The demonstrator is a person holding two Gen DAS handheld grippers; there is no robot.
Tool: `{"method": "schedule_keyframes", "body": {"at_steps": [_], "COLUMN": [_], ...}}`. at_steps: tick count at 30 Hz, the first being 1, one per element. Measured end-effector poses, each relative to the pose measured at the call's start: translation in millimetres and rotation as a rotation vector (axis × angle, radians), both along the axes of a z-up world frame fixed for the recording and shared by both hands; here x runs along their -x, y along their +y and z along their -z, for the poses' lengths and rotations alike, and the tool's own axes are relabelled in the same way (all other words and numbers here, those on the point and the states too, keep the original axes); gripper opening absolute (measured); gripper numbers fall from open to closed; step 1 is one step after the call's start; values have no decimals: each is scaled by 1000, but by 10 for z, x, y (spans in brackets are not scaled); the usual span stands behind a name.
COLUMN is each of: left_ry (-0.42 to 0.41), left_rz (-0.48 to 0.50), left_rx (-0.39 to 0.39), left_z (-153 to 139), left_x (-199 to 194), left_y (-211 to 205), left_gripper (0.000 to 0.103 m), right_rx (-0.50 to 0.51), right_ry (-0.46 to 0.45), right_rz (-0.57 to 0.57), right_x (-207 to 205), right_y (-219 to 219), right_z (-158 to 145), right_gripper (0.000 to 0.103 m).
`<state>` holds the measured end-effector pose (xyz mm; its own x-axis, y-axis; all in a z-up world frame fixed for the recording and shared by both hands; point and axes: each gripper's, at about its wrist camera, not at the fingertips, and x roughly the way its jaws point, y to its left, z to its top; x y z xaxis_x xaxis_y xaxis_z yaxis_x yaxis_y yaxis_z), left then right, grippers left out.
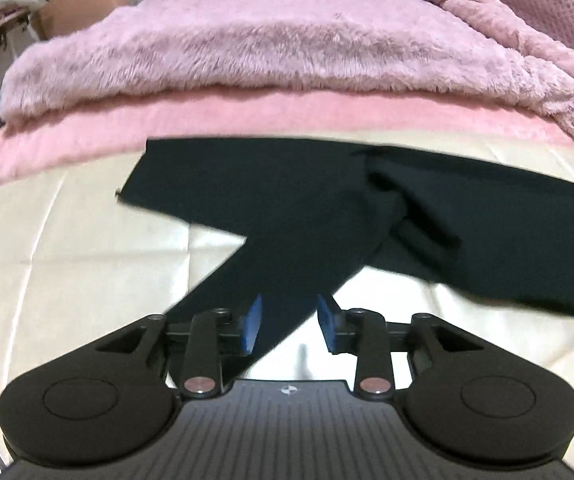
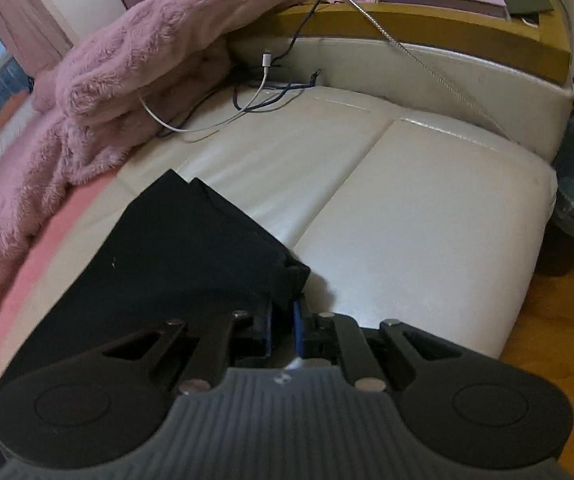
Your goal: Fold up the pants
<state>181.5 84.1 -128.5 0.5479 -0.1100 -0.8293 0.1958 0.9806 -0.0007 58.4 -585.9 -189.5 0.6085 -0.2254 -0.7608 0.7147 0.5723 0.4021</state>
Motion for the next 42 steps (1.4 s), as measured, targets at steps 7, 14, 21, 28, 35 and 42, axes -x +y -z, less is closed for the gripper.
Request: {"method": "schedule_keyframes", "body": {"at_steps": [7,14,21,28,35,42], "left_ry": [10,64,32,0,-63,-120], "left_rz": [-175,-237,-249,-280,-281,-255], "left_rx": [42,71,64,-13,-73,-145], "left_z": [199,430,406,186,-105,-358], "left_x": [-40,-207,-215,-376,-604,-888], "left_y": [525,766,685,599,561,503], "left_gripper": [54,47,3,2,2,2], "right_rx": [181,329,441,436,276,301], "right_ry": [61,28,87,86,-8,-56], "right_rz": [-80,-257,-473,-593,-571,-502], "right_x": [-30,-316,-923,-1454,-1492,-1275], "right_y": [136,238,75,-262,-413,-371], "right_z": [-284,-529,-476,-325,-187,-306], "right_gripper": [28,28,28,32,11,0]}}
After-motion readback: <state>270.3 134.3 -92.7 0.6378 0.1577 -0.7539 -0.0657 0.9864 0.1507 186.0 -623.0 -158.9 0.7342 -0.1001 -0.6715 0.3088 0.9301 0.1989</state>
